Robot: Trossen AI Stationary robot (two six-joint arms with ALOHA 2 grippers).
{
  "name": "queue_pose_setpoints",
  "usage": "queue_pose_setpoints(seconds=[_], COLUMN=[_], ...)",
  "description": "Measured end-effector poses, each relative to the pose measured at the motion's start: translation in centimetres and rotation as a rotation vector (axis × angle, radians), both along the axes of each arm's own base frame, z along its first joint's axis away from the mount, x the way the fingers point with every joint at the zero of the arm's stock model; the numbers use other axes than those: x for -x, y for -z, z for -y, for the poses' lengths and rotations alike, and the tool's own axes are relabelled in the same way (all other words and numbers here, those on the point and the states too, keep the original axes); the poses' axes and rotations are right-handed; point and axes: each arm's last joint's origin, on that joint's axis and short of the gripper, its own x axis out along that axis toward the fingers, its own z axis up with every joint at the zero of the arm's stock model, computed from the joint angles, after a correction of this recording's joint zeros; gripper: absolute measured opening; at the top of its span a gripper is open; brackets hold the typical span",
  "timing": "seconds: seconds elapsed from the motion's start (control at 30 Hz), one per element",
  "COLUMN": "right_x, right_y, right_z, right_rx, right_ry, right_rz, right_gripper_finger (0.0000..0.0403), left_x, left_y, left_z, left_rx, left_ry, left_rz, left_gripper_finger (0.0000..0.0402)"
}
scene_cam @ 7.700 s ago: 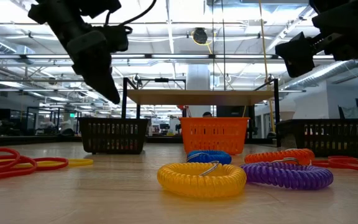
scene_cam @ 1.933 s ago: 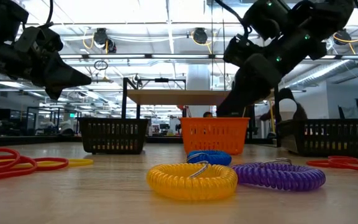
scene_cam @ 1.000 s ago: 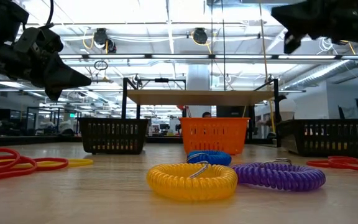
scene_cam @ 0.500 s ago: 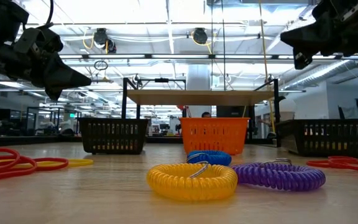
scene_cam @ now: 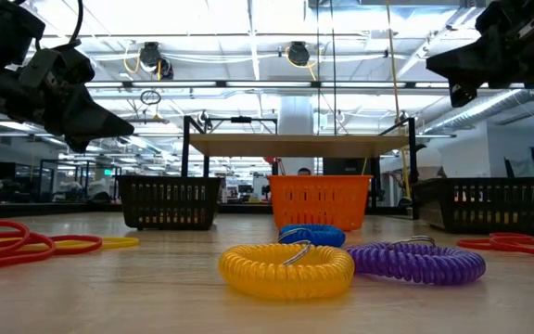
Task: Pick & Place Office Desk Supplies
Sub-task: Put the crayon box into the right black bin
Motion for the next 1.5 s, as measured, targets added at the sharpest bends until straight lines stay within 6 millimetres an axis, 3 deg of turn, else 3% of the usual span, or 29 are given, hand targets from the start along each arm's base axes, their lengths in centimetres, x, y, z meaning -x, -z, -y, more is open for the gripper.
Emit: queue_pose_setpoints(seconds=[0.33,0.6,0.83,1.5], right_x=[1.3,1.1,0.5,0.4], right_y=[0.6,2.4,4.0,2.9], right_z=[-0.1,-0.1,0.0,-0.3], right_rx=[-0.02,-0.064,-0.084,-0.012], right_ry=[0.0,0.006,0.011,-0.033], right_rz=[-0.032,-0.142,-0.099,0.022], right_gripper_finger=[0.0,0.0,0.0,0.0003], left_x=[0.0,0.0,0.0,0.0], left_y=[-0.1,-0.1,-0.2,-0.2], left_z=[0.0,0.0,0.0,0.0], left_rx=[0.001,0.002,0.0,-0.004], left_ry=[-0.001,-0.001,0.0,0.0], left_rz=[0.008,0.016,0.016,0.015], left_gripper_finger=[0.001,0.001,0.001,0.001])
